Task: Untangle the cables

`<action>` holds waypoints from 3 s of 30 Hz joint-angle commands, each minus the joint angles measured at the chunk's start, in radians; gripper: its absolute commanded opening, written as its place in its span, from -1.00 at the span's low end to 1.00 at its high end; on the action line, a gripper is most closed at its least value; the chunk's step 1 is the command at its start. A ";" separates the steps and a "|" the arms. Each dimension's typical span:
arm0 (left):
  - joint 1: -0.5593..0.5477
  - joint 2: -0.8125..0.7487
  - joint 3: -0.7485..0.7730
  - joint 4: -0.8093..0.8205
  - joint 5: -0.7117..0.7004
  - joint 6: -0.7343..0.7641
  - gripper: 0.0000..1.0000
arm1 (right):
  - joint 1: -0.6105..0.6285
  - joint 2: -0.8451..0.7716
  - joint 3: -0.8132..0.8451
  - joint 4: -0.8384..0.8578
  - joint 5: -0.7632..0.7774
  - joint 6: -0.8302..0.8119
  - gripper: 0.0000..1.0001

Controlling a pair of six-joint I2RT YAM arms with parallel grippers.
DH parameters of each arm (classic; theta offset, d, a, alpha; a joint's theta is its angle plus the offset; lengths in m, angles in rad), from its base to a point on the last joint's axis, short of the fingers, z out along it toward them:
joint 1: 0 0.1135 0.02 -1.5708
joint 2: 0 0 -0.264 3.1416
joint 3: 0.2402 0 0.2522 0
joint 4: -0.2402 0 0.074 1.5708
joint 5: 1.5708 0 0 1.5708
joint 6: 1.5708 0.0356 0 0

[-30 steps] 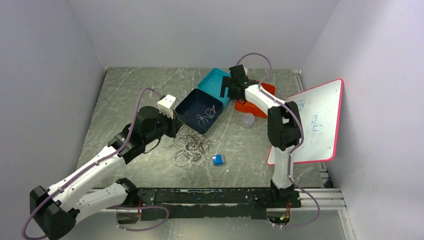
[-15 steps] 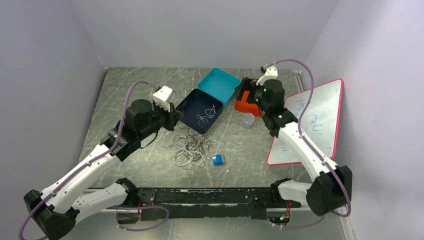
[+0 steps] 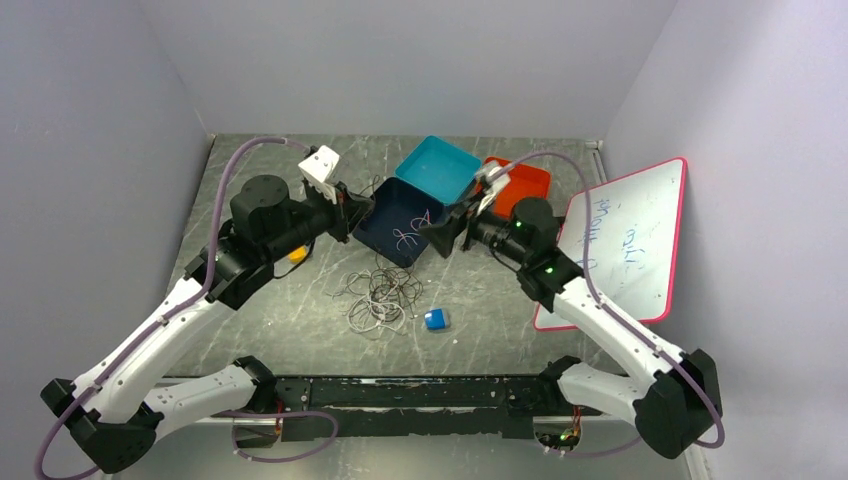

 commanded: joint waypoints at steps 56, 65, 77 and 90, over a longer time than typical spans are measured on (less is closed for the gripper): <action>0.004 0.146 0.862 -0.116 0.037 0.186 -0.86 | 0.592 0.499 -0.416 0.633 0.374 0.105 0.04; 0.004 0.132 0.884 -0.045 -0.045 0.263 -0.86 | 0.592 0.459 -0.511 0.735 0.372 0.173 0.32; 0.003 0.124 0.907 -0.042 -0.132 0.354 -0.86 | 0.593 0.092 -0.617 0.527 0.452 0.153 0.56; 0.003 0.110 0.933 -0.004 -0.221 0.465 -0.86 | 0.591 -0.072 -0.716 0.506 0.482 0.212 0.63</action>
